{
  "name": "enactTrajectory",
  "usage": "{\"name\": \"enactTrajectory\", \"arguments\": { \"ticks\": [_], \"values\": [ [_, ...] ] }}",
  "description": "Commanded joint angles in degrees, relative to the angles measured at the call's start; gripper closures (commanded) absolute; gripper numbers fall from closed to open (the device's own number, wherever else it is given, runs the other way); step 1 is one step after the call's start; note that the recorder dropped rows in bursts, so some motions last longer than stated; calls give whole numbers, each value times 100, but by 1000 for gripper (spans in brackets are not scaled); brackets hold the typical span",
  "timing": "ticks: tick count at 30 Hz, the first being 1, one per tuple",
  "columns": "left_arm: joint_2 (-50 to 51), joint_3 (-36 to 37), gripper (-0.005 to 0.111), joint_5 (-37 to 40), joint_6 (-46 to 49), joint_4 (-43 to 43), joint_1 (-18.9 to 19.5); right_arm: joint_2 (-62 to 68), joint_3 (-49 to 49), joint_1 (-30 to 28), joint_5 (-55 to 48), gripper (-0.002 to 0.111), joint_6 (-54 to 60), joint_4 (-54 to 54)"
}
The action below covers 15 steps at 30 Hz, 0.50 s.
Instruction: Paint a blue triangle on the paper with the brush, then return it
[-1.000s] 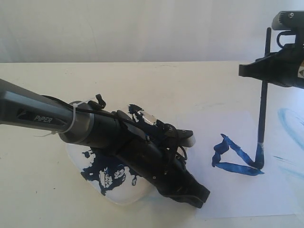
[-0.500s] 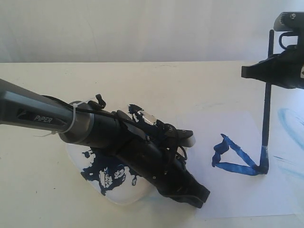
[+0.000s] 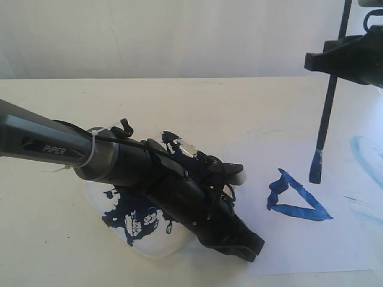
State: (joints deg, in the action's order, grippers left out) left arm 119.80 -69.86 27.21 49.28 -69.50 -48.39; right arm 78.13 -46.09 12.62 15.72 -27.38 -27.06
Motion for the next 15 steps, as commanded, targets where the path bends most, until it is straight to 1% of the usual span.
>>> {"name": "enactTrajectory", "arguments": {
  "ticks": [1,11,15],
  "values": [
    [158,78,107,108,-81,34,-28,240,-13,-13,811,108,-10,28],
    [158,78,107,108,-81,34,-28,938,-13,-2,1739,108,14,-133],
    [158,78,107,108,-81,34,-28,1056,-13,-2,1879,108,135,-143]
  ]
}}
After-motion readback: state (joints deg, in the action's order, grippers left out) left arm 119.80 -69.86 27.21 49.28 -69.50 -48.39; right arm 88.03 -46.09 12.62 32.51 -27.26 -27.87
